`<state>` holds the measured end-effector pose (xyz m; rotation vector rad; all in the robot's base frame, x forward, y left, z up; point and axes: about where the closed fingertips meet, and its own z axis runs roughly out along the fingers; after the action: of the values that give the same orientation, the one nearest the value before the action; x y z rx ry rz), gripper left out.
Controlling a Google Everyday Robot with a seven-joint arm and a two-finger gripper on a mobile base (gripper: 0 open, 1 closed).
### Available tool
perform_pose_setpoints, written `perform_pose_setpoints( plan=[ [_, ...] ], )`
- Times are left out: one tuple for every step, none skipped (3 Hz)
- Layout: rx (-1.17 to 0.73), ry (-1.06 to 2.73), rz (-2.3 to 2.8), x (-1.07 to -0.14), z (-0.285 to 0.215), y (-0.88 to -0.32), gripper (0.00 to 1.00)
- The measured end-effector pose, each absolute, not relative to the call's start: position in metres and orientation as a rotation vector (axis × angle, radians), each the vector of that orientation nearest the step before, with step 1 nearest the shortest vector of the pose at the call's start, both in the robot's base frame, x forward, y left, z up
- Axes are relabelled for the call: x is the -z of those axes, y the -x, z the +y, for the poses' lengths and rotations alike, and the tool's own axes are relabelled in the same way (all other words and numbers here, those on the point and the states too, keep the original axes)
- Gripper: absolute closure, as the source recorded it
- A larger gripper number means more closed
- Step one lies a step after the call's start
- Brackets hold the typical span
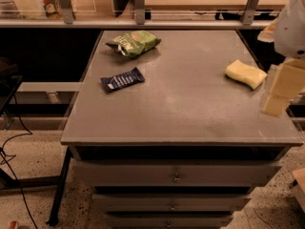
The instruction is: Move sponge near green jalapeno chip bag
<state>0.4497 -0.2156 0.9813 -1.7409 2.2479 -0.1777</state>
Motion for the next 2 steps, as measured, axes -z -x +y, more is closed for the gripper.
perform_pose_setpoints(
  plan=[
    [0.288, 1.759, 2.359, -0.964, -0.233, -0.499, 0.00],
    [0.408, 1.758, 2.365, -0.963, -0.246, -0.520, 0.00]
  ],
)
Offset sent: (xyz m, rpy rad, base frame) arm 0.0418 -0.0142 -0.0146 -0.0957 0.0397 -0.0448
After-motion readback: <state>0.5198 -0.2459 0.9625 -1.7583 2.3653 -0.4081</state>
